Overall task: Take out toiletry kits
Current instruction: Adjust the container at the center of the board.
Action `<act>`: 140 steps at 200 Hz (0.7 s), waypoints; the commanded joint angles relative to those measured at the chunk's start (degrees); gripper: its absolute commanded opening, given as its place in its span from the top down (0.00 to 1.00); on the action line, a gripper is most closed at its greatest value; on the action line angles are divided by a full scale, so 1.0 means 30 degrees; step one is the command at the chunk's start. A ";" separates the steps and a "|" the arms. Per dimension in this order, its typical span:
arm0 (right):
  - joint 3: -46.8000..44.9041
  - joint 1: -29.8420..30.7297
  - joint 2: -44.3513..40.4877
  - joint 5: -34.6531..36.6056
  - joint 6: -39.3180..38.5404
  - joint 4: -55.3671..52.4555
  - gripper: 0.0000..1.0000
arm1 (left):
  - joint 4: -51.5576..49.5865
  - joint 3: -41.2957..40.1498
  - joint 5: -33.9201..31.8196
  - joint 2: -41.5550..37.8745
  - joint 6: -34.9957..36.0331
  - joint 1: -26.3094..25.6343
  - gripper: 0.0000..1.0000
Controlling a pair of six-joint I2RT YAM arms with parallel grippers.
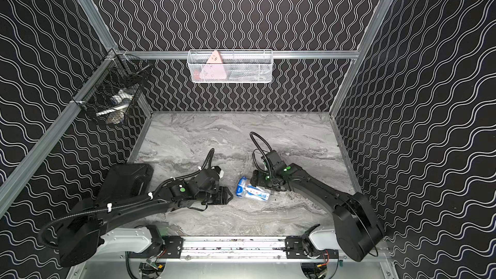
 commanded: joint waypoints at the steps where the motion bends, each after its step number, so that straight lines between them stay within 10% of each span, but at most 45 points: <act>1: -0.0699 -0.0003 -0.0689 -0.0787 0.0426 0.0695 0.13 | 0.4188 -0.0413 0.2536 0.1166 -0.1588 -0.0068 0.56; 32: -0.1404 0.0013 -0.1313 -0.1743 0.1014 0.1057 0.13 | 0.4361 -0.0059 0.2449 0.3109 -0.1286 -0.0069 0.74; 140: -0.2686 0.0745 -0.1003 -0.3025 0.0719 0.1779 0.16 | 0.4270 0.1714 0.1134 0.6758 0.0296 0.1907 0.72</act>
